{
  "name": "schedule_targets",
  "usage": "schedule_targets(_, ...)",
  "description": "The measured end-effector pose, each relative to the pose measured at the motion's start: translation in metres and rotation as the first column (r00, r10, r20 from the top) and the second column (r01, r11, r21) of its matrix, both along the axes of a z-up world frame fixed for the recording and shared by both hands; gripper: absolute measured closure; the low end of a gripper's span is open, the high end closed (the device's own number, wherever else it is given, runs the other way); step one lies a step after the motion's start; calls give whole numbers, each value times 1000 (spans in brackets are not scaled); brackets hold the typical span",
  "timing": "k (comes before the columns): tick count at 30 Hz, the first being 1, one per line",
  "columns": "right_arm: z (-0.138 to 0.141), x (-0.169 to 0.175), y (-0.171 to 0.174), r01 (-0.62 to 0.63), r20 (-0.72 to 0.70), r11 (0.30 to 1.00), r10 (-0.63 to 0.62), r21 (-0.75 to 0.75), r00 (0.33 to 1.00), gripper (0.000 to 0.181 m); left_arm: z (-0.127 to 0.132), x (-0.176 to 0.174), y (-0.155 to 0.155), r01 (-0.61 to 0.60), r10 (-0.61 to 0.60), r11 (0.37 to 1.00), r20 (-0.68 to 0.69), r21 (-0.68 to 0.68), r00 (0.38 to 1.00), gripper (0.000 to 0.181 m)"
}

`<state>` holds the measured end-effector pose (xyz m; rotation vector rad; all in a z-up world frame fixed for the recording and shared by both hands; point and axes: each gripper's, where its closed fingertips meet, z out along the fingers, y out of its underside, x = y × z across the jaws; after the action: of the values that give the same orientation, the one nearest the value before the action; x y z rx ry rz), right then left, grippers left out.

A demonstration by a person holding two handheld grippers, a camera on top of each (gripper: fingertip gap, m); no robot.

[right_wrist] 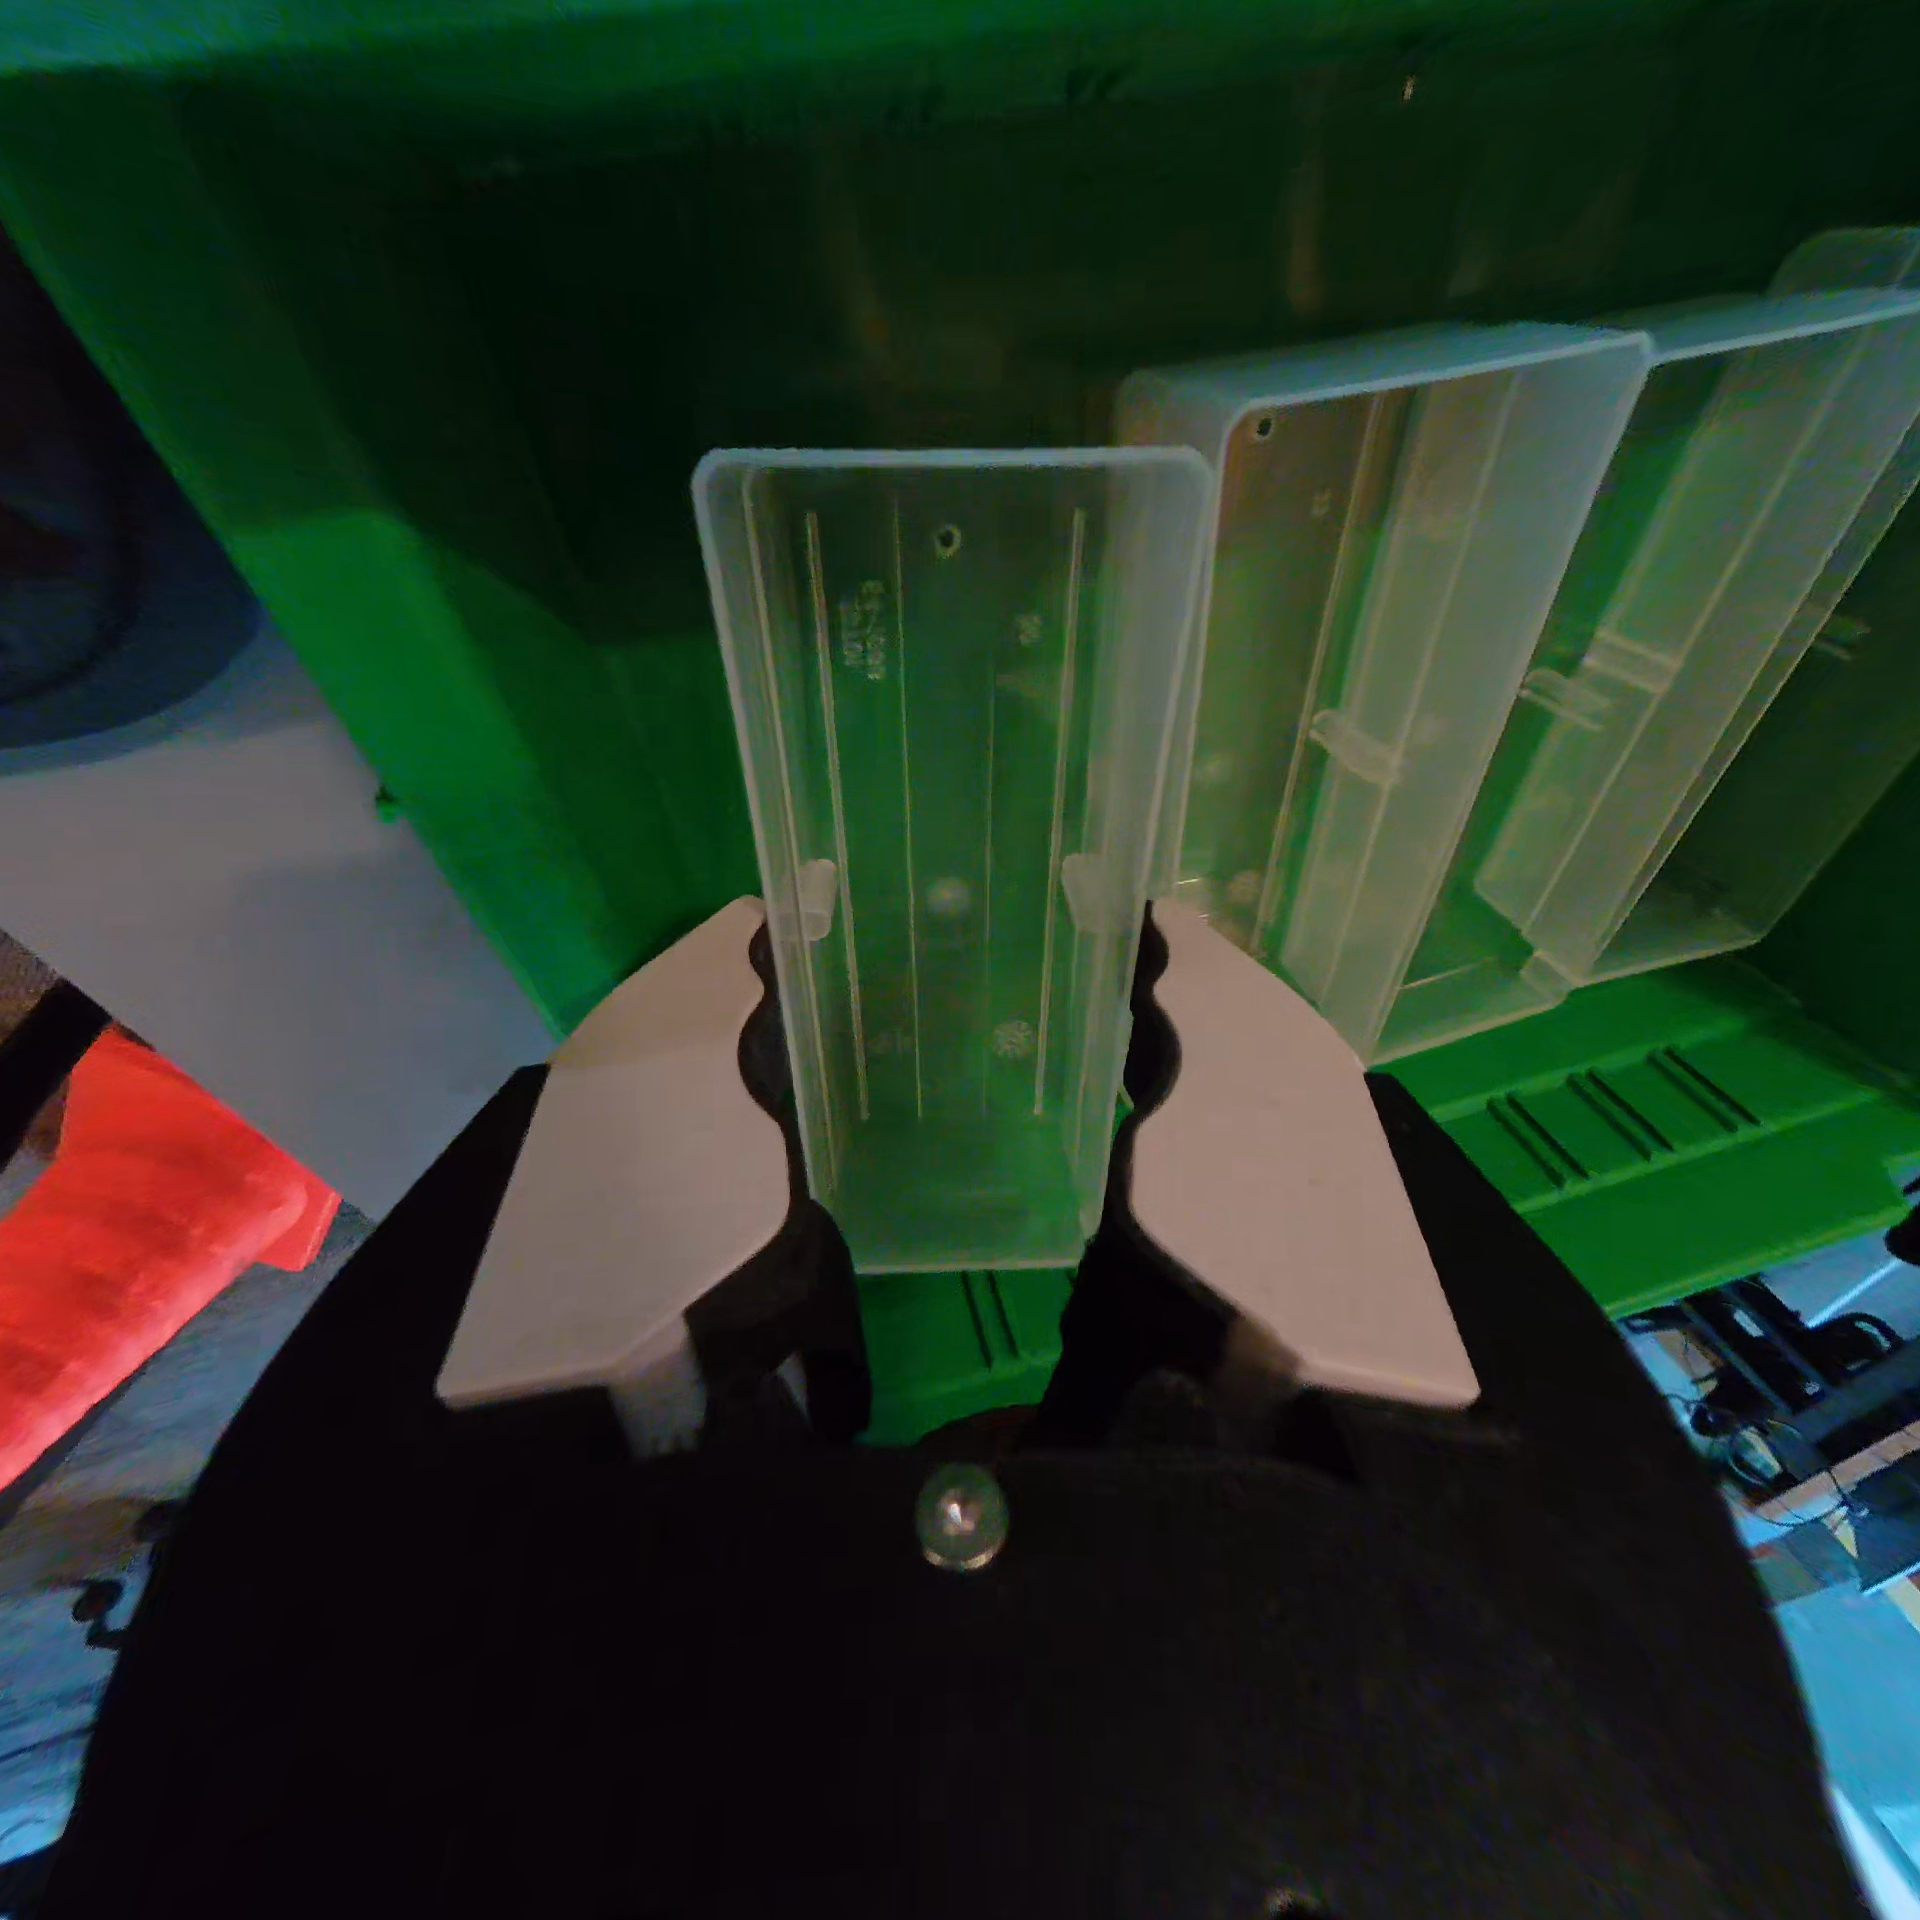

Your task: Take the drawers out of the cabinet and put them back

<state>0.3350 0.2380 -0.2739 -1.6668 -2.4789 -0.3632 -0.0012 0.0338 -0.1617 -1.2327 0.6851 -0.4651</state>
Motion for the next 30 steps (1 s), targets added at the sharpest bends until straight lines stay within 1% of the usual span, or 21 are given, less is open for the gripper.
schedule_targets(8,17,6,-2,38,-106,998,-32,54,994,115,-3,1,0,8,-8,1000,-12,-8,1000,123)
schedule_targets(10,25,5,-7,74,-177,996,-65,47,982,117,-4,2,0,7,-7,1000,-21,-5,1000,123)
schedule_targets(13,40,-6,-31,124,-339,992,-126,-27,932,124,-7,1,2,-6,5,1000,-44,-7,999,123)
schedule_targets(15,44,-11,-56,112,-422,990,-140,-91,896,126,-12,2,4,-11,10,1000,-65,-17,998,123)
schedule_targets(16,44,-12,-66,104,-449,990,-138,-100,883,127,-14,2,5,-13,11,1000,-72,-22,997,123)
schedule_targets(17,41,-12,-72,106,-464,991,-131,-81,876,128,-16,2,5,-13,11,1000,-77,-27,997,123)
schedule_targets(19,32,-8,-75,103,-472,995,-84,15,878,130,-18,2,7,-27,24,999,-90,-30,996,124)
schedule_targets(20,28,-8,-74,107,-477,992,-63,65,877,130,-20,2,8,-40,37,999,-103,-31,994,125)
schedule_targets(23,15,-5,-65,147,-476,976,-55,159,878,137,-25,3,10,-54,48,998,-140,-37,989,127)
schedule_targets(25,10,-5,-57,144,-459,961,-21,235,888,141,-28,3,10,-55,48,997,-151,-46,987,127)
schedule_targets(28,3,-11,-61,84,-435,965,34,248,900,147,-30,3,11,-64,54,996,-160,-55,986,127)
schedule_targets(30,3,-18,-59,67,-436,957,67,283,897,149,-30,2,12,-69,59,996,-169,-55,984,127)
